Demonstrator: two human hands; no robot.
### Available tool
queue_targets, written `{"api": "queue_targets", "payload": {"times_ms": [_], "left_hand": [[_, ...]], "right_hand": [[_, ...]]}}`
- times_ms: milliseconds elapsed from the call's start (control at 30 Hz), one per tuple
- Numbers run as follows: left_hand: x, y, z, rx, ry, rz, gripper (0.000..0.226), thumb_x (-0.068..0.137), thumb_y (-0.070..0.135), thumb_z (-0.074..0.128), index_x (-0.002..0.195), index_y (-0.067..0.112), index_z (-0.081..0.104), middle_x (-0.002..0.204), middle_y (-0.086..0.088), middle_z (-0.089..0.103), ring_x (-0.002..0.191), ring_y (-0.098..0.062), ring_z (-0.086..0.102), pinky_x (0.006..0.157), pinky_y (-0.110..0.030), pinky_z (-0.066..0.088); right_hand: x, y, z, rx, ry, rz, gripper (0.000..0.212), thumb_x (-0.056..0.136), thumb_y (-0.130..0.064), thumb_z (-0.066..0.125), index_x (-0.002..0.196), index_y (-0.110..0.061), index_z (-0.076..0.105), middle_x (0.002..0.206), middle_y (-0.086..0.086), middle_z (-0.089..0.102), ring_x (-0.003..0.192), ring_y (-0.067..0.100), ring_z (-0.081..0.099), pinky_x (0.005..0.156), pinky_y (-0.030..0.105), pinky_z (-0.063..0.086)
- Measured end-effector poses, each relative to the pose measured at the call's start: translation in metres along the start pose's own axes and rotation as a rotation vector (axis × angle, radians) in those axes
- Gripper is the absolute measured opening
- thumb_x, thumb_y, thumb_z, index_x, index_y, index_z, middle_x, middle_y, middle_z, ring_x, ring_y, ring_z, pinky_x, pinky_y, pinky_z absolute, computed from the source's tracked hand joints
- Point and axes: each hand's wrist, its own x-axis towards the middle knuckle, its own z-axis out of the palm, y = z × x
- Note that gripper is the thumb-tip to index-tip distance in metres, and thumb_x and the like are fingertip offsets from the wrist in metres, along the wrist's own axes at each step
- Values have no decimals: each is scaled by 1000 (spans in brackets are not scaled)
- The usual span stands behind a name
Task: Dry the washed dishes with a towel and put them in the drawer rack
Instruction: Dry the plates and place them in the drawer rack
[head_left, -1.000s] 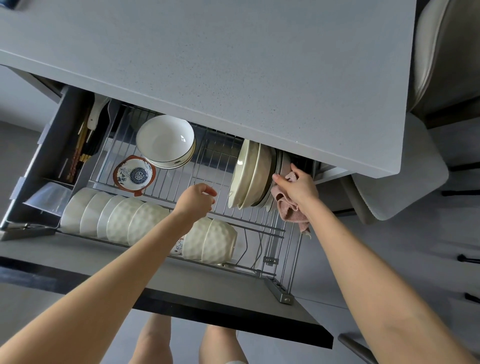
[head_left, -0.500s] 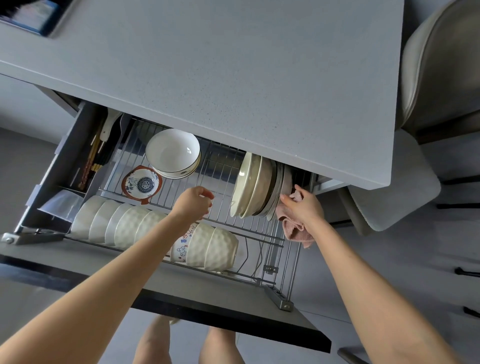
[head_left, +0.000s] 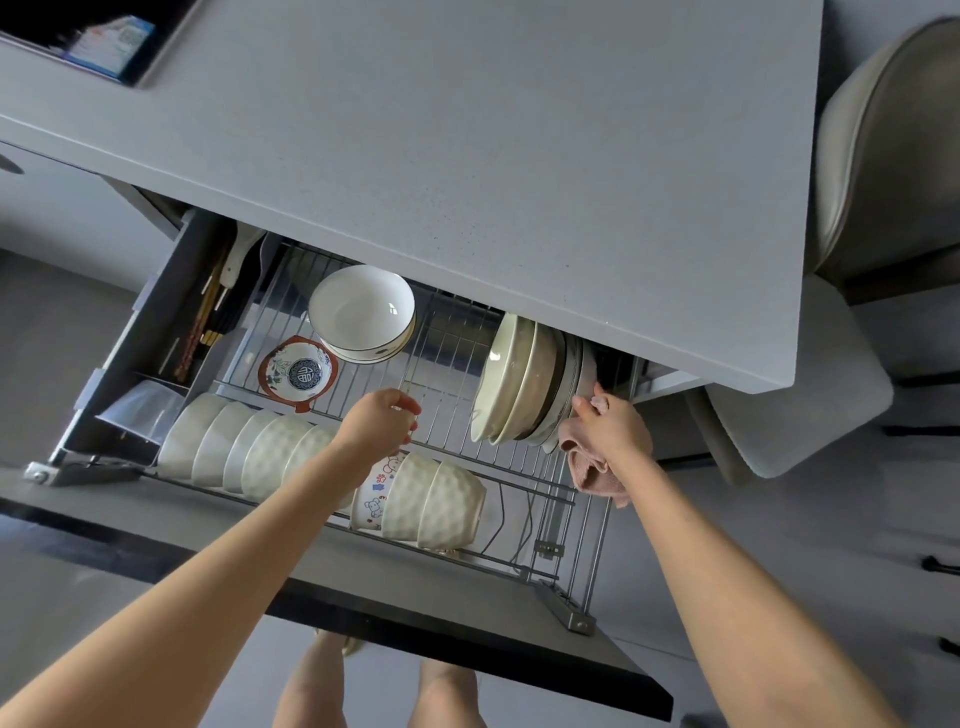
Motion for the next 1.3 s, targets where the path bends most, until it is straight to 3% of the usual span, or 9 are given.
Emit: {"api": "queue_targets", "payload": {"times_ms": [333,500,600,767,867,967,1067,1167,1300], "left_hand": [[-4,-4,-2,-5,11,-11,27,91,-2,37,100,10,59,98,-13,64,79,-20,57,67,-29,48],[-10,-2,-9,9,23,-6,25,91,-1,38,99,11,59,96,-11,64,77,-19,57,65,-27,48],[-22,-5,-21,34,18,-12,22,93,-1,38,99,7,58,89,-11,62,71,-19,56,63,-27,49],[-57,-43,-59,213,136,-151,22,93,5,42,96,-3,62,83,-21,67,65,-27,60,70,-38,56],[-86,-80,-86,223,414,-216,19,84,10,44,82,0,60,66,-15,61,57,-27,55,65,-40,54],[-110,-118,-108,122,654,-356,17,80,14,47,87,0,49,84,-24,60,73,-33,54,62,-37,45],[-114,-134,-116,-302,609,-565,35,83,13,52,113,-5,45,107,-22,53,89,-38,56,72,-42,52],[-112,-115,-118,-709,463,-513,17,87,-4,39,102,-3,46,101,-18,45,80,-35,51,72,-49,51],[-105,-90,-128,-856,456,-533,20,80,-14,31,86,0,44,87,-12,40,104,-43,47,88,-71,41]], "right_hand": [[0,3,1,-36,26,7,55,97,-47,41,146,-21,36,144,1,47,121,26,53,75,28,42],[-11,-1,-9,-38,54,-3,58,95,-49,45,146,-23,36,145,3,47,127,28,49,92,37,45],[-31,-14,-21,-96,90,-77,56,96,-48,45,145,-24,36,143,3,49,123,28,53,82,33,46],[-85,-61,-36,-57,-17,-365,53,94,-48,49,143,-28,40,137,0,55,98,24,66,63,30,52],[-120,-93,-37,-161,-11,-666,56,92,-49,52,143,-27,41,85,-9,67,45,2,43,39,17,31],[-142,-122,-31,-310,84,-1155,57,88,-55,45,134,-22,54,83,-5,73,44,-2,44,45,14,36],[-151,-147,-20,-253,89,-1478,56,85,-52,43,123,-15,63,89,0,76,46,9,62,48,9,37],[-159,-171,-19,-180,45,-1578,55,87,-53,43,122,-16,64,98,-2,75,60,11,69,58,13,42],[-159,-192,-21,-108,25,-1572,61,91,-59,32,127,-19,60,100,-3,74,66,10,69,58,22,56]]}}
